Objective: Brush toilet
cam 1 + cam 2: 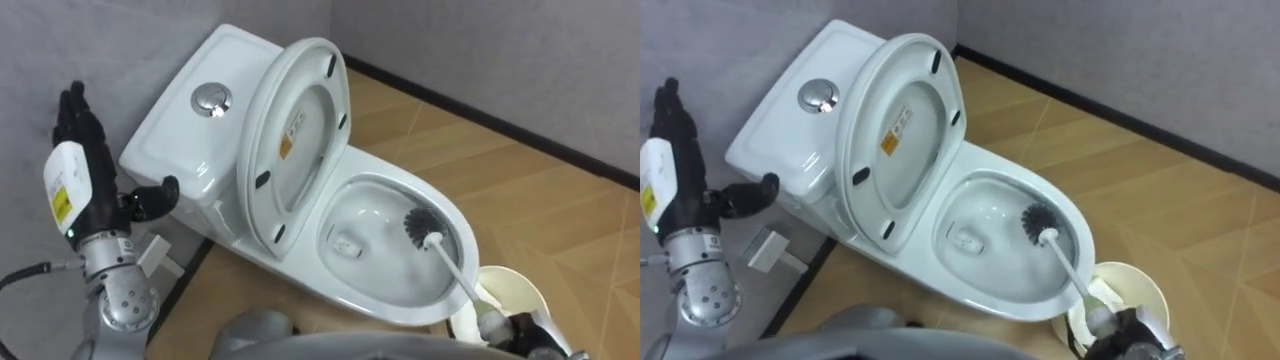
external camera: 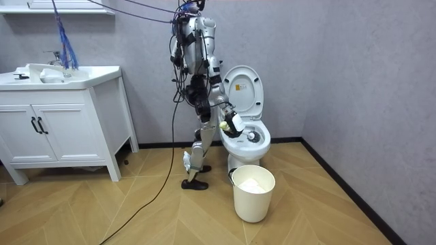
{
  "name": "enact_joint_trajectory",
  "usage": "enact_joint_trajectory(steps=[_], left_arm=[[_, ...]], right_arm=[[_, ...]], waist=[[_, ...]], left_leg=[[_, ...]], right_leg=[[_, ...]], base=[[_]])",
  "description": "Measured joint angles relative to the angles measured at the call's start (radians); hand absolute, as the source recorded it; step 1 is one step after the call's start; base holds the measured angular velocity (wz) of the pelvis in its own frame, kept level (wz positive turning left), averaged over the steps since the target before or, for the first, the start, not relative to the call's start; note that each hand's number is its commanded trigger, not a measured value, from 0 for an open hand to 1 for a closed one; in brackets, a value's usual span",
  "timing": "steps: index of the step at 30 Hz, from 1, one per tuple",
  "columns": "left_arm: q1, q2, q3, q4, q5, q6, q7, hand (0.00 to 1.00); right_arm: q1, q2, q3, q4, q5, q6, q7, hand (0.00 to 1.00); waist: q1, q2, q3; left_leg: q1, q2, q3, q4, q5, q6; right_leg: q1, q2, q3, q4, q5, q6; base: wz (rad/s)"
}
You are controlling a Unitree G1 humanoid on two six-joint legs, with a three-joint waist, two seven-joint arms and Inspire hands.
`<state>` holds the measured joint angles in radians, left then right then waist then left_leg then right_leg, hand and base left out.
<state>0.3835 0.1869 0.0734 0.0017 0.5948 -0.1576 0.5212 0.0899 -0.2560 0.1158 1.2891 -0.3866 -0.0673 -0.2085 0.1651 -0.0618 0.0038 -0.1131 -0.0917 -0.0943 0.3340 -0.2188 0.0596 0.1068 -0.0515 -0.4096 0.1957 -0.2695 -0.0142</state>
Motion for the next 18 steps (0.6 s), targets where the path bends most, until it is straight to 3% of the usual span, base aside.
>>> enact_joint_trajectory(steps=[4, 11, 18], left_arm=[[0.001, 0.022, -0.003, -0.002, 0.077, -0.002, 0.000, 0.00], [0.018, 0.030, -0.069, 0.004, 0.076, -0.003, -0.004, 0.00], [0.025, 0.040, -0.118, 0.084, 0.073, -0.001, -0.053, 0.00]], right_arm=[[0.000, -0.007, 0.001, 0.000, -0.020, 0.003, 0.045, 1.00], [-0.014, -0.010, 0.001, 0.001, -0.024, 0.003, 0.088, 1.00], [-0.014, -0.010, 0.002, 0.006, -0.032, 0.008, 0.090, 1.00]], waist=[[-0.002, 0.009, -0.0009], [-0.003, 0.004, 0.0013], [-0.008, -0.004, 0.0044]], left_leg=[[0.000, -0.001, 0.000, -0.001, 0.000, 0.000], [0.018, 0.000, 0.012, -0.027, 0.002, 0.001], [0.027, -0.001, 0.016, -0.029, 0.005, 0.001]], right_leg=[[0.003, 0.000, 0.000, -0.006, 0.000, 0.000], [0.006, -0.002, 0.021, -0.009, 0.000, 0.000], [0.009, -0.005, 0.025, -0.010, 0.000, 0.000]], base=[[0.00], [-0.06], [-0.02]])
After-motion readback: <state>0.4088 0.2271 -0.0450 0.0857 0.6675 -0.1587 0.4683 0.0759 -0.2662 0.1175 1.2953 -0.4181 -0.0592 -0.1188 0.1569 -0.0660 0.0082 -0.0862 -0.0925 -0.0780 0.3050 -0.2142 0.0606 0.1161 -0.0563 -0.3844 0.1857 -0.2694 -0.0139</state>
